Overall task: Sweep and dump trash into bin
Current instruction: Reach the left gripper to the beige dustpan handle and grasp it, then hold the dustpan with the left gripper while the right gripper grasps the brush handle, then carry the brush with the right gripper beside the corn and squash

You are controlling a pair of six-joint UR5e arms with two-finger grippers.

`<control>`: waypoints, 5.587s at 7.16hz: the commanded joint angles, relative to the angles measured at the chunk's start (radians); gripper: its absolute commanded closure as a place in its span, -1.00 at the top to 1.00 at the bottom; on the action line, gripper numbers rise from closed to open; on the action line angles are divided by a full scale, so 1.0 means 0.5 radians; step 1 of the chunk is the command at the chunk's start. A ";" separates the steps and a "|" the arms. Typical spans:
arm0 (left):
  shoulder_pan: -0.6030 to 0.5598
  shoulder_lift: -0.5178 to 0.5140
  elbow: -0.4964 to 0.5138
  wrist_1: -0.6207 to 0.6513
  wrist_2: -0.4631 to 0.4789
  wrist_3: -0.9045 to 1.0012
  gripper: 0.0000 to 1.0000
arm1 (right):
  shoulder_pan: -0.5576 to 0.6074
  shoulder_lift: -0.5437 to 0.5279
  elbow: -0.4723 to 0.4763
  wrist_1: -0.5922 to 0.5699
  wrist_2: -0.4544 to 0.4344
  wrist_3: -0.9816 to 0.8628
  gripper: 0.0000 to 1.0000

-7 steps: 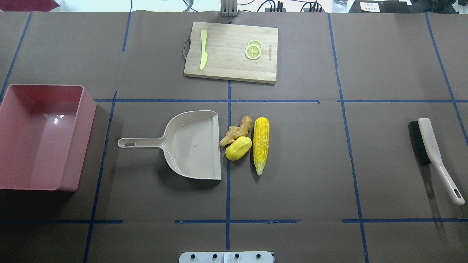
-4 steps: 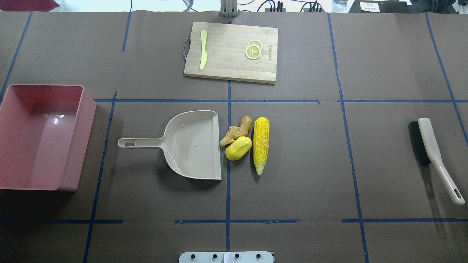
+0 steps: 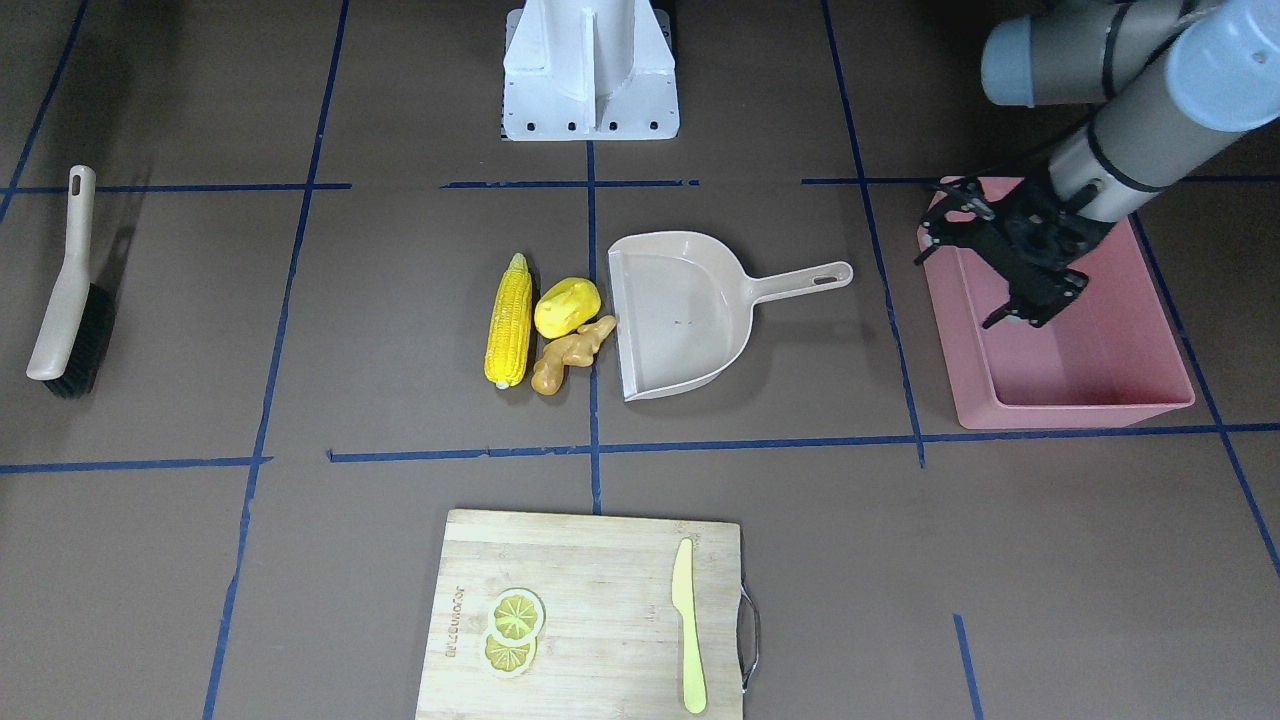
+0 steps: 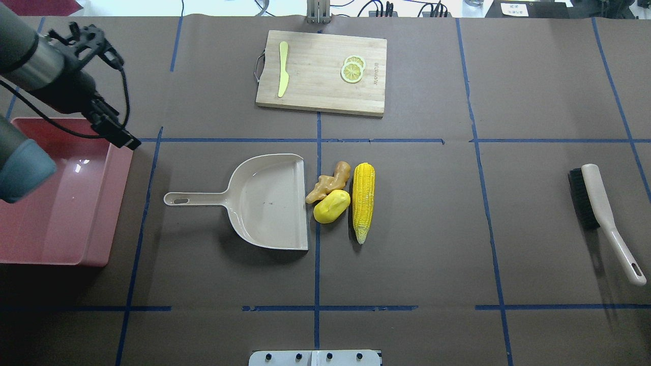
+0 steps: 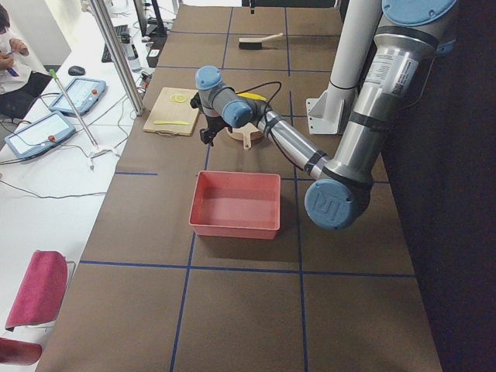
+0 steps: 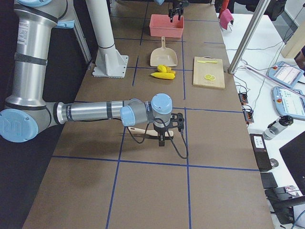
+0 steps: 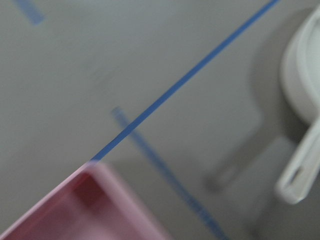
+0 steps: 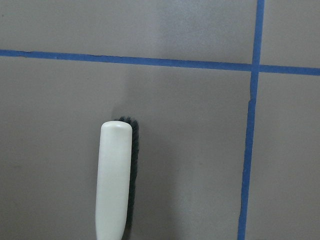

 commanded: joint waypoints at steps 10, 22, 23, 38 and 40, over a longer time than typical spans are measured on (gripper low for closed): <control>0.648 -0.129 0.249 -0.038 0.544 0.791 0.97 | -0.048 -0.009 -0.005 0.104 0.001 0.000 0.99; 0.694 -0.132 0.329 -0.259 0.554 0.754 -0.46 | -0.787 -0.388 0.038 0.809 -0.225 0.979 0.92; 0.694 -0.129 0.329 -0.259 0.554 0.757 -0.46 | -0.809 -0.395 0.038 0.818 -0.226 1.009 0.92; 0.681 -0.141 0.317 -0.250 0.728 0.779 -0.61 | -1.508 0.700 0.207 0.122 -0.492 1.136 -1.00; 0.687 -0.150 0.311 -0.192 0.722 0.782 -0.64 | -1.603 0.752 0.207 0.119 -0.532 1.303 -1.00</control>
